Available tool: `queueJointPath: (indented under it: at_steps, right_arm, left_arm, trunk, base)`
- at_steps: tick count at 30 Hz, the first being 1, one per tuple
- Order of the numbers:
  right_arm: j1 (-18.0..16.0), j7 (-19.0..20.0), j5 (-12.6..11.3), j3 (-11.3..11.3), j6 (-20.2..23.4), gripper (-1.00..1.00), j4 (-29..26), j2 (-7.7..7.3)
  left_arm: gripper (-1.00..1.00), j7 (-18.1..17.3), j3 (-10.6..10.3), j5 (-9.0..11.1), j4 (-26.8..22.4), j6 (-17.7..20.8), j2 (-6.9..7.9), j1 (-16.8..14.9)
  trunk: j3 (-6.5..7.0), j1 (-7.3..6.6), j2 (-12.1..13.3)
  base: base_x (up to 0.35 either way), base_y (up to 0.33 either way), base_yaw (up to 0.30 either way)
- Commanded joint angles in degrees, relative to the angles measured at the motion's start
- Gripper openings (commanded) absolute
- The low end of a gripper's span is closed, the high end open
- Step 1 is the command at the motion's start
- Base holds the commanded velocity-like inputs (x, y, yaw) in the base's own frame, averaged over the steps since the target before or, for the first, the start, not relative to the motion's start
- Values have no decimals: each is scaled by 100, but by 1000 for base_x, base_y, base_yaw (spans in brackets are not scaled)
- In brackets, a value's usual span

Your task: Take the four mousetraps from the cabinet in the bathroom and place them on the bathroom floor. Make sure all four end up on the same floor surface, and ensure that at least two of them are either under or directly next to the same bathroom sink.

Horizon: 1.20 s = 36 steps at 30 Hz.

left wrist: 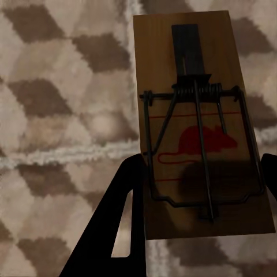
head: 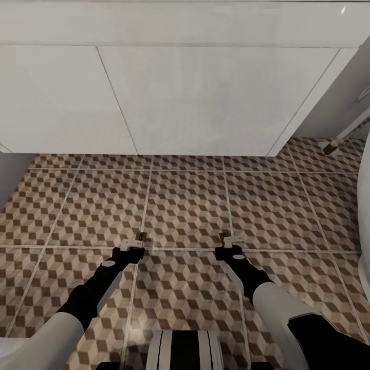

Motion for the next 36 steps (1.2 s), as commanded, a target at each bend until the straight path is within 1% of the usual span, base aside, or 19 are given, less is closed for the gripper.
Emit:
queueJointPath:
  at_steps: [1, 7, 9, 14, 15, 16, 20, 21, 24, 27, 32, 36]
  right_arm:
    - [-1, -39, -38, 49, 37, -100, -11, -3]
    - [-1, -40, -40, 50, 37, -100, -11, -3]
    - [-1, -41, -44, 48, 37, -100, -11, -3]
    - [-1, -41, -51, 38, 37, -100, 22, -3]
    - [-1, -45, -53, 33, 37, -100, 30, -3]
    - [-1, -49, -54, 29, 37, -100, 30, -3]
    - [-1, -88, -58, 15, 35, -100, 37, -10]
    - [-1, -100, -61, 12, 36, -100, 38, -10]
    - [-1, -112, -63, 9, 36, -100, 40, -12]
    - [-1, -117, -64, 7, 36, -100, 41, -12]
    - [-1, -120, -65, 6, 38, -100, 41, -12]
    - [-1, -121, -65, 6, 43, -100, 41, -10]
  left_arm:
    - [-100, 66, -37, 51, -13, 25, 9, -3]
    - [-100, 74, -47, 50, -13, 31, -1, -3]
    - [-100, 116, -45, 50, -4, 32, -25, -3]
    - [-100, 480, -10, 58, -16, 33, -95, -3]
    - [-100, 611, -7, 64, -14, 33, -133, -3]
    - [-100, 660, -6, 67, -12, 33, -153, -3]
    - [-100, 785, -6, 71, 1, 37, -292, -3]
    - [-100, 815, -7, 68, 1, 39, -350, -3]
    - [-100, 851, -11, 57, 21, 44, -447, -3]
    - [-100, 866, -13, 53, 32, 43, -495, -3]
    - [-100, 874, -14, 51, 37, 42, -519, -3]
    - [-100, 873, -26, 50, 4, 42, -525, -3]
  trunk:
    - [-3, -1, -1]
    - [-3, -1, -1]
    - [-3, -1, -1]
    - [-3, -1, -1]
    - [-3, -1, -1]
    - [-3, -1, -1]
    - [-3, -1, -1]
    - [-3, -1, -1]
    - [-3, -1, -1]
    - [-3, -1, -1]
    - [-3, -1, -1]
    - [-92, 9, -7]
  base:
    - [0, 0, 0]
    - [0, 0, 0]
    - [0, 0, 0]
    - [0, 0, 0]
    - [0, 0, 0]
    - [0, 0, 0]
    - [0, 0, 0]
    - [0, 0, 0]
    - [0, 0, 0]
    - [0, 0, 0]
    - [0, 0, 0]
    - [0, 0, 0]
